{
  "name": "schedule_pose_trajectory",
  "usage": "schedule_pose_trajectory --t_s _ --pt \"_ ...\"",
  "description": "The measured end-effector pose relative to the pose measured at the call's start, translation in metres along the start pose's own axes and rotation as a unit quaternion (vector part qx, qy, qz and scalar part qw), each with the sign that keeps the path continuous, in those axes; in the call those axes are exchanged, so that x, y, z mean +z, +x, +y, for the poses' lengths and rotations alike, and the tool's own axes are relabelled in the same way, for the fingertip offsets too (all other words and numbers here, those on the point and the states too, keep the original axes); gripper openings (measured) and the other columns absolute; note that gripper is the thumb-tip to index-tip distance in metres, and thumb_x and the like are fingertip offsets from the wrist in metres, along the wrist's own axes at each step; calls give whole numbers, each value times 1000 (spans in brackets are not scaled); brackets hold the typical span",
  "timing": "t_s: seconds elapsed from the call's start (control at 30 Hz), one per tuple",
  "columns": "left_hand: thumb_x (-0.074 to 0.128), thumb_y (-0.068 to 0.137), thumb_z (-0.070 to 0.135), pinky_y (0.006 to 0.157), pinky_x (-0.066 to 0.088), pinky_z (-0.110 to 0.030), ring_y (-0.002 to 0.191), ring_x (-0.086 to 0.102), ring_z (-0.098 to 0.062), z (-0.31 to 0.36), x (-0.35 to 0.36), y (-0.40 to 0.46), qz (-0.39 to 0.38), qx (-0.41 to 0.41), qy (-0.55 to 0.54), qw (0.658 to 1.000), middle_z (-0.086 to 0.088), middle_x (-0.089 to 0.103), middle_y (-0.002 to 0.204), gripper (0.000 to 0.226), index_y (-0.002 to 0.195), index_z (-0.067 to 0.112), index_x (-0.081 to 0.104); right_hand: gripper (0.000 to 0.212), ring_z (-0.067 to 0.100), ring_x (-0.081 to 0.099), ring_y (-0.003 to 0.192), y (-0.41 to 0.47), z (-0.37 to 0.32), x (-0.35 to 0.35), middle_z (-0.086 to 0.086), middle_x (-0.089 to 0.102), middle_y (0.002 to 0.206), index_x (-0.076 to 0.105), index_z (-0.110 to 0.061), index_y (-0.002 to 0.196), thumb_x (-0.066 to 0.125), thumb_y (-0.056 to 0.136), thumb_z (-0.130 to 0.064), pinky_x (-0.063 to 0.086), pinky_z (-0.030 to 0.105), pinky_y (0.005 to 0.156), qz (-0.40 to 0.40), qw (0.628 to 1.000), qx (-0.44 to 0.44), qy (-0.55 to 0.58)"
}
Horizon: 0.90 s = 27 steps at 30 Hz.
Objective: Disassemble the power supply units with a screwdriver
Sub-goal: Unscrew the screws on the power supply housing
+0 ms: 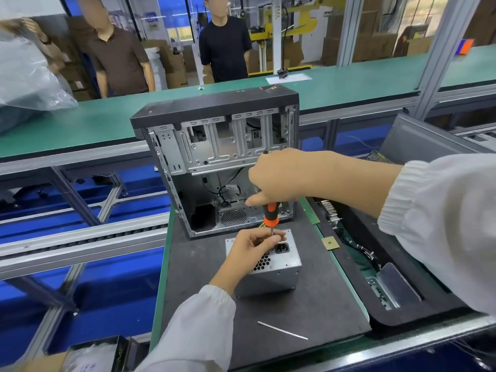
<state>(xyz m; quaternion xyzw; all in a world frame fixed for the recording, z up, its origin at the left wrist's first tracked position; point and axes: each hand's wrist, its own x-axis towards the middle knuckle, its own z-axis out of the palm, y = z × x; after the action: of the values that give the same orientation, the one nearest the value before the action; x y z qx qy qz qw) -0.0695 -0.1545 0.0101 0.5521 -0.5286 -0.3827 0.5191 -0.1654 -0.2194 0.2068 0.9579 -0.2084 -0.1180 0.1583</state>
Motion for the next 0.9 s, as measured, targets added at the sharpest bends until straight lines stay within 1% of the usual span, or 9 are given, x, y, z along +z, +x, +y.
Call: schedule_pose_trajectory --t_s 0.13,0.2,0.37,0.47,0.57,0.63,0.67,0.77,0.9 --pt "51 99 9 83 50 -18 99 67 -8 0 4 -1 13 6 -3 1000 -4 76 99 23 110 7 72 17 18 55 85 2 12 -10 -4 54 94 57 -22 103 64 89 -29 46 31 66 -62 991 -88 83" --pt "50 100 8 84 51 -26 97 69 -12 -1 6 -1 17 3 -9 1000 -7 76 95 24 107 6 72 31 22 63 88 3 17 -11 0 53 105 56 -26 111 71 84 -23 54 38 76 -113 979 -93 140" --pt "49 100 7 85 53 -40 93 71 -24 -3 7 2 5 0 -18 1000 -10 76 90 23 102 6 72 73 17 64 41 -5 15 -9 3 63 50 53 -5 87 48 77 -77 52 28 50 -89 980 61 168" --pt "49 100 7 79 54 -24 93 72 -20 -6 7 1 2 1 -27 1000 -9 76 92 23 105 5 72 66 21 65 49 -1 12 0 1 54 33 48 -6 70 32 93 -66 51 30 58 -78 988 65 117" --pt "50 100 7 83 54 -25 93 71 -19 -7 7 1 -2 0 -38 999 -8 76 93 22 106 9 71 41 25 68 76 0 16 -1 4 67 70 57 -9 90 40 99 -46 48 30 62 -80 993 2 83" --pt "50 100 7 83 54 -27 93 72 -21 -7 7 2 -3 -1 -46 999 -8 76 91 22 104 10 71 12 24 64 82 -3 22 -5 -1 56 90 55 -21 106 54 95 -25 53 35 69 -107 987 -33 119" --pt "50 100 7 81 53 -25 92 72 -20 -7 8 2 -3 -2 -48 999 -7 76 90 21 103 10 71 20 21 63 79 -5 24 -8 -4 50 92 55 -25 110 60 91 -20 54 35 70 -125 981 -45 142" --pt "50 100 8 75 50 -19 89 72 -19 -7 8 2 -2 1 -51 999 -7 76 89 21 101 10 71 41 12 63 59 -9 26 -10 -5 52 86 52 -26 113 68 83 -48 54 30 61 -118 971 -33 205" --pt "49 100 7 76 50 -18 89 72 -21 -7 8 1 4 -3 -51 999 -10 76 89 21 102 7 70 73 13 62 40 -8 16 -3 3 64 51 56 -10 90 32 82 -78 44 24 47 -73 989 73 110"
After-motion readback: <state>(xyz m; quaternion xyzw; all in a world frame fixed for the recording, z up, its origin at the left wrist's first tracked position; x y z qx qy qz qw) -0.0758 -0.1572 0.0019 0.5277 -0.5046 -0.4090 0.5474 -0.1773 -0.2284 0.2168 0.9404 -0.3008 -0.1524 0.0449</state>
